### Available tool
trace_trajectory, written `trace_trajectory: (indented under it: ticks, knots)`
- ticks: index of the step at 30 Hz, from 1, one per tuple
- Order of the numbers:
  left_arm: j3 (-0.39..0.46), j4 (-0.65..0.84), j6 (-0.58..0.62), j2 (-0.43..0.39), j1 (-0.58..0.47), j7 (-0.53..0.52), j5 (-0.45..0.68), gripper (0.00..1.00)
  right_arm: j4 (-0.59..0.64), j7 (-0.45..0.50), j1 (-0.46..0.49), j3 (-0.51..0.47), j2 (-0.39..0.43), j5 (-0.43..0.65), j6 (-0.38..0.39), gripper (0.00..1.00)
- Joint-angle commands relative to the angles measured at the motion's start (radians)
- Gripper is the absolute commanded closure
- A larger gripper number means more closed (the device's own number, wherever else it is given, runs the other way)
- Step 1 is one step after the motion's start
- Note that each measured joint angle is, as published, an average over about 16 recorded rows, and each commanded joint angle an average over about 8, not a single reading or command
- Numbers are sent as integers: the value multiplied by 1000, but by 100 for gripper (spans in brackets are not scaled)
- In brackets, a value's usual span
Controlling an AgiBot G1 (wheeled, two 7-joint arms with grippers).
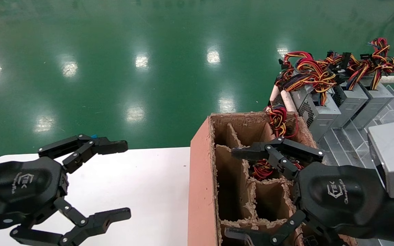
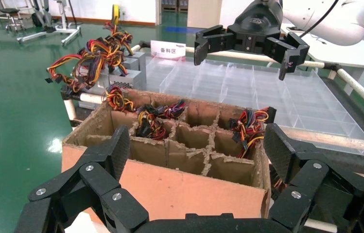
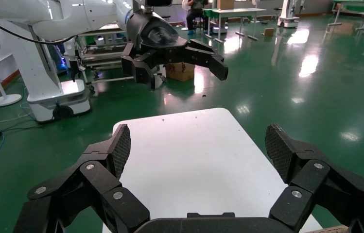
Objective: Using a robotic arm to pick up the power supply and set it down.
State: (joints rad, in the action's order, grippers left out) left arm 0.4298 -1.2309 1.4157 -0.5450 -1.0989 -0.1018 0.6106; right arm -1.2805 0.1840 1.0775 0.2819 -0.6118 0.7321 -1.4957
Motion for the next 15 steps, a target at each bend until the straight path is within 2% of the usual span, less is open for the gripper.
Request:
trace_trajectory:
  ticks: [1, 15]
  knots:
    - [0, 0, 0, 0, 0, 0, 0, 0, 0, 0, 0, 0, 0, 0, 0, 0]
    - [0, 0, 0, 0, 0, 0, 0, 0, 1, -1, 1, 1, 0, 0, 0, 0]
